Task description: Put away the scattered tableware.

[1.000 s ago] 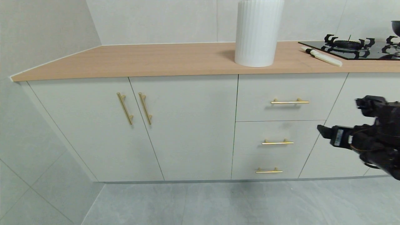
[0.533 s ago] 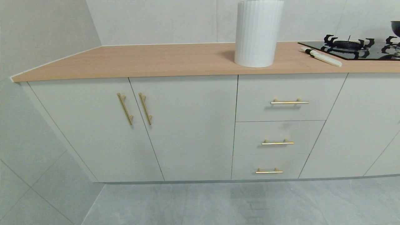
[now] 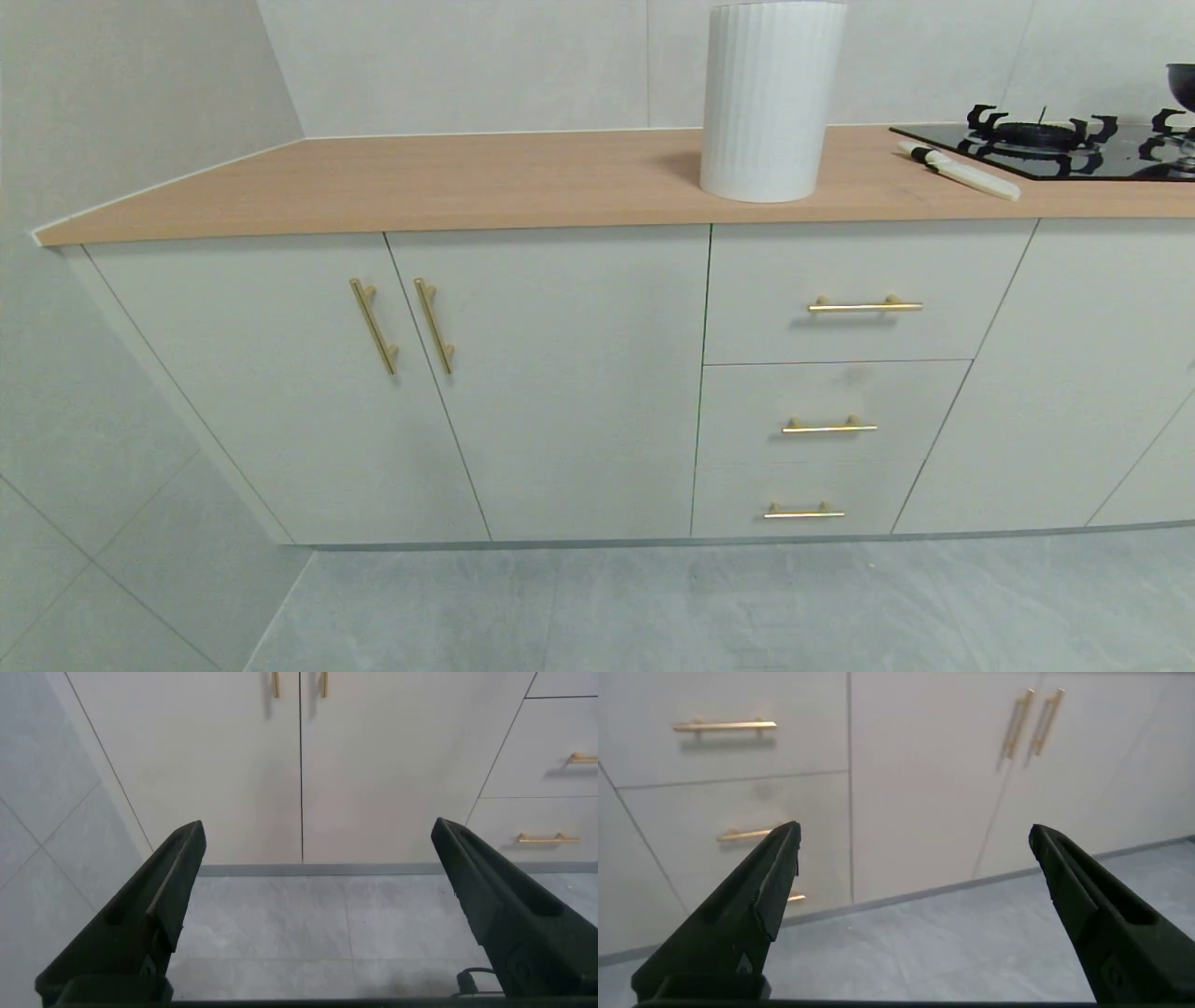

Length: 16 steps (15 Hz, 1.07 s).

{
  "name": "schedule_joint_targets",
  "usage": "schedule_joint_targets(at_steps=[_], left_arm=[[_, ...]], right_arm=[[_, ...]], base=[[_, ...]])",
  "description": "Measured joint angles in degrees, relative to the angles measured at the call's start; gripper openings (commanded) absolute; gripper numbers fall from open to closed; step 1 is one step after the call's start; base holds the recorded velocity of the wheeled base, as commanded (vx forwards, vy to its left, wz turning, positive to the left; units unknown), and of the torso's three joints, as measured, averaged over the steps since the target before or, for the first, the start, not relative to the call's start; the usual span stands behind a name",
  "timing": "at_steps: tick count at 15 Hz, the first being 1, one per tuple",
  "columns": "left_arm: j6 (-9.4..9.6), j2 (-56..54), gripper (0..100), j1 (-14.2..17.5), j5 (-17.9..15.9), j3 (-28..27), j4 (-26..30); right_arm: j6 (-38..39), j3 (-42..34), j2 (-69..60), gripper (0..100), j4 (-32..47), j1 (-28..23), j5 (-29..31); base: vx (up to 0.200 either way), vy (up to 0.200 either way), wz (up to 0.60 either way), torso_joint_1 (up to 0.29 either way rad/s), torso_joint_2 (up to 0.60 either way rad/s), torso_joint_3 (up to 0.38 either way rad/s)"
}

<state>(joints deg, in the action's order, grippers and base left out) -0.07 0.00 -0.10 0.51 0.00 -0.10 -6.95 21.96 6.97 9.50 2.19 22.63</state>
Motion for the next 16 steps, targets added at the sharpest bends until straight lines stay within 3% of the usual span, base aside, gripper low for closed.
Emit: schedule_joint_targets(at_steps=[3, 4, 8, 10, 16], left_arm=[[0.0, 0.0, 100, 0.02, 0.0, 0.0, 0.0], [0.0, 0.0, 100, 0.0, 0.0, 0.0, 0.02], [0.0, 0.0, 100, 0.0, 0.0, 0.0, 0.0], [0.0, 0.0, 100, 0.0, 0.0, 0.0, 0.0], [0.05, 0.0, 100, 0.0, 0.0, 0.0, 0.02]], right_arm=[[1.78, -3.0, -5.19, 100, 0.44, -1.68, -4.64], [2.93, -4.49, -5.94, 100, -0.35, -1.82, -8.62], [5.14, -15.98, -6.97, 100, -11.65, -1.95, -19.15], [6.33, -20.47, -7.07, 100, -13.9, -1.95, -21.02], [6.29, -21.8, -7.13, 100, -9.42, -1.97, -22.52]], base=[[0.0, 0.0, 0.0, 0.0, 0.0, 0.0], [0.0, 0.0, 0.0, 0.0, 0.0, 0.0], [0.0, 0.0, 0.0, 0.0, 0.0, 0.0], [0.0, 0.0, 0.0, 0.0, 0.0, 0.0], [0.0, 0.0, 0.0, 0.0, 0.0, 0.0]])
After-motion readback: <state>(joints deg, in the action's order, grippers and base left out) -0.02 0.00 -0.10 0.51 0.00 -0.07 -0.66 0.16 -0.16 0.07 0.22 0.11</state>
